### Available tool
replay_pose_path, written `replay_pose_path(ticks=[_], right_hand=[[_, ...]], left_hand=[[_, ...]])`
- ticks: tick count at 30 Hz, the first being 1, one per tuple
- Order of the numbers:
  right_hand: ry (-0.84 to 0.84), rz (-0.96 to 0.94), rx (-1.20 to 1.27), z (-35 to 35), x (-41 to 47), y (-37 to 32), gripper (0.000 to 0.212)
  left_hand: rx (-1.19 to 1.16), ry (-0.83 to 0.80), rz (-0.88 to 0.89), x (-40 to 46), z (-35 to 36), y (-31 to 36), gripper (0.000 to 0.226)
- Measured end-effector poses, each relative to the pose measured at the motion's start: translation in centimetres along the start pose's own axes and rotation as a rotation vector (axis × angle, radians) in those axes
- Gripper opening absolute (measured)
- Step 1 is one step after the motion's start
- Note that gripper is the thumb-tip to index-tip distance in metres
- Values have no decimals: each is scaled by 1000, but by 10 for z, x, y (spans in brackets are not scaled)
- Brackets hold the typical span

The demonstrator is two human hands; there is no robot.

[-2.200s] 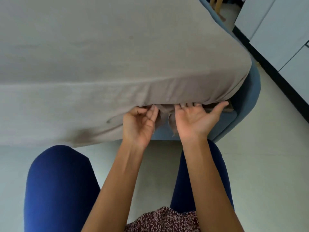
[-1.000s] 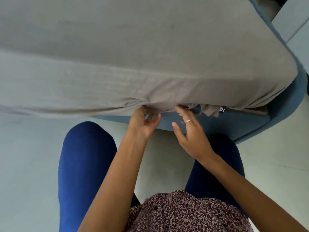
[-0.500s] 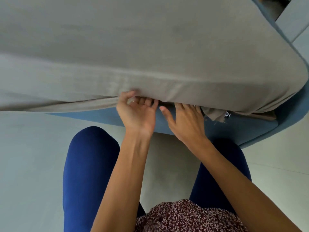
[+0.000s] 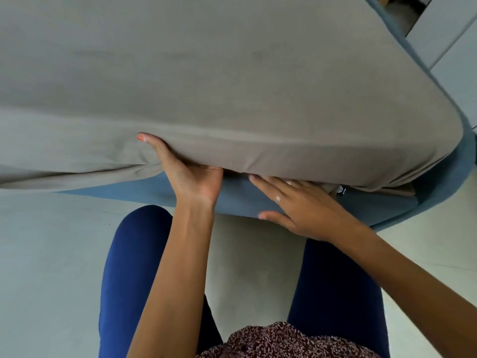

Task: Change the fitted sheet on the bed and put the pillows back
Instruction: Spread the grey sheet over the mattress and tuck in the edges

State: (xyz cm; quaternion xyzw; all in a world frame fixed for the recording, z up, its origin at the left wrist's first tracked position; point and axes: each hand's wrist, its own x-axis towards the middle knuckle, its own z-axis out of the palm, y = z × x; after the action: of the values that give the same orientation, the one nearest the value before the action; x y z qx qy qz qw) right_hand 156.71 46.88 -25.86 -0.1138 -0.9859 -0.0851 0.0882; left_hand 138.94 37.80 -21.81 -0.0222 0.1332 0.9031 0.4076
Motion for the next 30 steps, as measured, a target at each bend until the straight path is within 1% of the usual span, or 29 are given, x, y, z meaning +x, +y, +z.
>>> replay_pose_path(ticks=[2,3,6,10,14,16,18,20,24,26,27,29,30], right_hand=[[64,-61,12,-6,-36,6,60],[102,-37,4,-7,-54,9,58],[100,154,-56,-5,-80,16,67],[166,420,-134,6,-53,24,78],[208,534,-124,9,-20,21,75],[173,518,-65,9,-20,25,79],[74,461,58,4,-29,36,87],[12,347,109,-2,-43,44,83],[8,226,22,-6,-61,48,72],[37,224,-32,-4,-68,37,63],[80,229,-37,-1,-71,27,58],[179,218,0,4,-75,1,49],[203,199,34,4,-74,-13,46]], left_hand=[[6,17,14,-1,1,-1,73],[16,23,19,-1,1,-1,73],[65,62,38,-2,1,-2,73],[193,126,38,-6,-1,6,67],[349,306,25,-16,-1,19,50],[475,436,72,-23,-4,22,40],[556,524,150,-31,-12,27,34],[584,540,173,-37,-20,36,36],[546,569,129,-40,-34,67,26],[531,578,124,-39,-43,82,19],[531,590,139,-39,-46,88,20],[542,630,167,-37,-49,97,27],[560,649,170,-34,-51,99,24]])
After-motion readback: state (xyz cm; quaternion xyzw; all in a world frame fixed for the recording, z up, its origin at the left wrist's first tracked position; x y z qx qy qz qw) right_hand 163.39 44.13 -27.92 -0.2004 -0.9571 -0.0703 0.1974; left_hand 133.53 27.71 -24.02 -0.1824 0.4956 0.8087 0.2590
